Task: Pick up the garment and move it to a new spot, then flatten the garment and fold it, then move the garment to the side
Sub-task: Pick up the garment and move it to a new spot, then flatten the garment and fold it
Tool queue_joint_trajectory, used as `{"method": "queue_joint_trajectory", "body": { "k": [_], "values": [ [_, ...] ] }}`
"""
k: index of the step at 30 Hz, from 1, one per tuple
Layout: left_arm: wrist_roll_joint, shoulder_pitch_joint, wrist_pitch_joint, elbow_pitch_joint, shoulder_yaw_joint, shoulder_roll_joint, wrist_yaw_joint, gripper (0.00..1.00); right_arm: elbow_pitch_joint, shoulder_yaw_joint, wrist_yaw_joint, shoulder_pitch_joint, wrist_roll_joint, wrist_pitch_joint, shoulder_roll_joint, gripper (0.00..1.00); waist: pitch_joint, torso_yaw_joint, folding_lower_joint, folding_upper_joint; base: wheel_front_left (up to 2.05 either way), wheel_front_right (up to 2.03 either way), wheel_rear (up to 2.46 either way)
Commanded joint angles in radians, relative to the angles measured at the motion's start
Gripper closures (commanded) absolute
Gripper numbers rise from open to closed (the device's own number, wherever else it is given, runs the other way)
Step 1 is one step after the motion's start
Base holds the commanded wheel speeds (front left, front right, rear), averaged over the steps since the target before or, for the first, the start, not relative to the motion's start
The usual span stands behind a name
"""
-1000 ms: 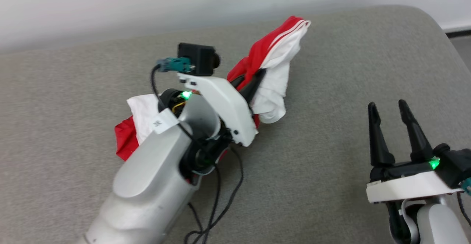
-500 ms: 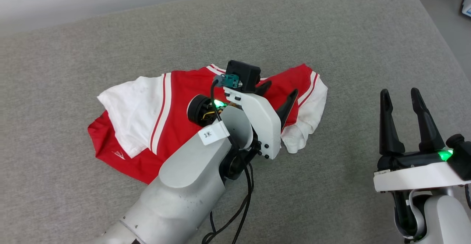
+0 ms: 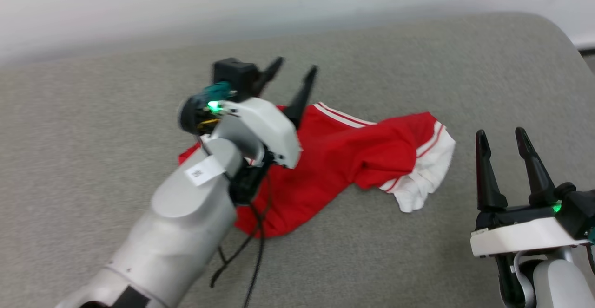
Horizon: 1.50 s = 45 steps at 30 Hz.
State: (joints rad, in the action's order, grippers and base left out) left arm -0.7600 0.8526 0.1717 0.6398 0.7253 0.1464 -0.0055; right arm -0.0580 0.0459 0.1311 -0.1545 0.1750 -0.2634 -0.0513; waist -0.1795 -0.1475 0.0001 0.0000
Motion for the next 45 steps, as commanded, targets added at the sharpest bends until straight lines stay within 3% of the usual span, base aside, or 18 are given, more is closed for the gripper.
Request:
{"method": "queue_joint_trajectory", "body": {
  "k": [1, 10, 16, 23, 32, 36, 37, 38, 45],
  "values": [
    [0.011, -0.012, 0.019, -0.003, -0.006, 0.015, 0.001, 0.00, 0.000, 0.002, -0.001, 0.013, -0.009, -0.002, 0.002, 0.00, 0.050, 0.053, -0.0001, 0.0000, 0.00, 0.00, 0.00],
    [0.096, -0.206, 0.093, -0.165, -0.073, 0.214, 0.050, 0.00, 0.000, 0.004, -0.001, 0.064, -0.029, -0.002, 0.002, 0.00, 0.123, 0.137, -0.0001, 0.0000, 0.00, 0.00, 0.00],
    [0.181, -0.436, 0.093, -0.401, -0.185, 0.279, 0.120, 0.00, 0.000, -0.003, -0.001, 0.091, -0.018, -0.002, 0.002, 0.00, 0.146, 0.164, -0.0001, 0.0000, 0.00, 0.00, 0.00],
    [0.304, -0.692, 0.094, -0.614, -0.321, 0.231, 0.173, 0.00, -0.005, -0.020, -0.001, 0.109, -0.019, -0.002, 0.002, 0.00, 0.152, 0.178, -0.0001, 0.0000, 0.00, 0.00, 0.00],
    [0.408, -0.759, 0.094, -0.656, -0.400, 0.162, 0.116, 0.00, -0.004, -0.046, -0.001, 0.109, -0.050, -0.002, 0.002, 0.00, 0.142, 0.201, -0.0001, 0.0000, 0.00, 0.00, 0.00],
    [0.434, -0.766, 0.094, -0.638, -0.425, 0.141, 0.088, 0.00, -0.041, -0.124, -0.001, 0.111, -0.073, 0.005, -0.001, 0.00, 0.141, 0.220, -0.0001, 0.0000, 0.00, 0.00, 0.00],
    [0.439, -0.766, 0.094, -0.635, -0.429, 0.134, 0.083, 0.00, -0.051, -0.151, -0.001, 0.102, -0.075, 0.022, -0.015, 0.00, 0.138, 0.227, -0.0001, 0.0000, 0.00, 0.00, 0.00],
    [0.448, -0.769, 0.094, -0.628, -0.436, 0.119, 0.072, 0.00, -0.066, -0.226, -0.001, 0.077, -0.021, 0.093, -0.033, 0.00, 0.132, 0.241, -0.0001, 0.0000, 0.00, 0.00, 0.00],
    [0.487, -0.768, 0.094, -0.603, -0.468, 0.072, 0.038, 0.00, -0.043, -0.500, -0.001, -0.054, 0.103, 0.483, -0.192, 0.00, 0.100, 0.303, -0.0001, 0.0000, 0.00, 0.00, 0.00]
  ]
}}
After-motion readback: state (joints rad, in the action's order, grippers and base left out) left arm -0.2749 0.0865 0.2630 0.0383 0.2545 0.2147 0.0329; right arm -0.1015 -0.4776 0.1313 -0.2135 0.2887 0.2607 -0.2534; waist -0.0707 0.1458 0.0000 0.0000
